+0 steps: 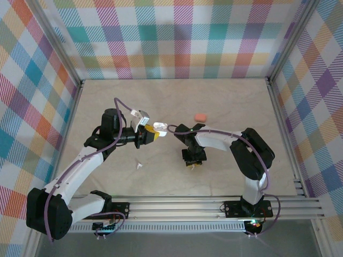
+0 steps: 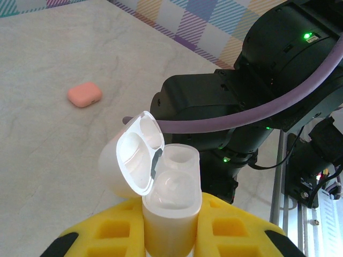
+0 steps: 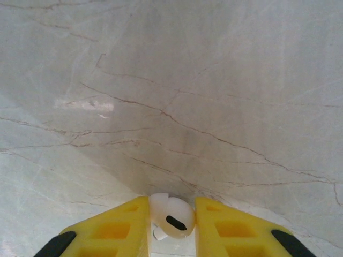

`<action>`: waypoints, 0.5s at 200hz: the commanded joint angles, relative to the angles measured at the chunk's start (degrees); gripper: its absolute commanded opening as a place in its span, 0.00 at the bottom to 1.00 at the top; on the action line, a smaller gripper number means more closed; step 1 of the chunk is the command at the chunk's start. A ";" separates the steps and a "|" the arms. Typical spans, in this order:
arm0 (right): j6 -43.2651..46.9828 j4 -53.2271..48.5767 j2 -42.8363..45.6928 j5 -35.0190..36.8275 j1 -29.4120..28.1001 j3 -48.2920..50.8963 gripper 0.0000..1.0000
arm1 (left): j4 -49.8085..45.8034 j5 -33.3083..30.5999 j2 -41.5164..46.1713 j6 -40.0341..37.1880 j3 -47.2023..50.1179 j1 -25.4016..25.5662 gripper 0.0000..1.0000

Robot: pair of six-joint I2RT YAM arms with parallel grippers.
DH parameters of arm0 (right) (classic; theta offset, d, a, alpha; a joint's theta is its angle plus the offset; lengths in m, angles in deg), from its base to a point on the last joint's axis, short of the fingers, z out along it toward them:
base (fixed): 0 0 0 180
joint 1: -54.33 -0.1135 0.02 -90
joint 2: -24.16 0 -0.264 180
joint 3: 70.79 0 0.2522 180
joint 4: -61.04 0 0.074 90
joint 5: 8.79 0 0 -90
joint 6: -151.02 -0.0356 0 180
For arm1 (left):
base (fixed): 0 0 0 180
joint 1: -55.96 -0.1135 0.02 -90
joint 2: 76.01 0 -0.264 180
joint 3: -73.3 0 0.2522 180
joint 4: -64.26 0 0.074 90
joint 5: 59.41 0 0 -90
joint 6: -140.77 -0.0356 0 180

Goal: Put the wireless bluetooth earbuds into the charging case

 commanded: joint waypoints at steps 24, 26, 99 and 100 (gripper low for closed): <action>1.41 -1.87 1.84 2.58 -0.17 -1.63 0.22 | -0.76 1.63 0.66 -0.75 -1.07 -0.66 0.00; 1.50 -1.92 2.01 2.71 -0.15 -1.66 0.22 | -0.76 1.65 0.62 -0.78 -1.07 -0.64 0.00; 4.44 -2.12 7.31 7.04 1.24 -2.53 0.20 | 0.59 1.61 0.54 0.24 -0.69 -0.68 0.00; 4.55 -2.09 7.40 7.05 1.25 -2.51 0.20 | 0.62 1.64 0.57 0.28 -0.70 -0.66 0.00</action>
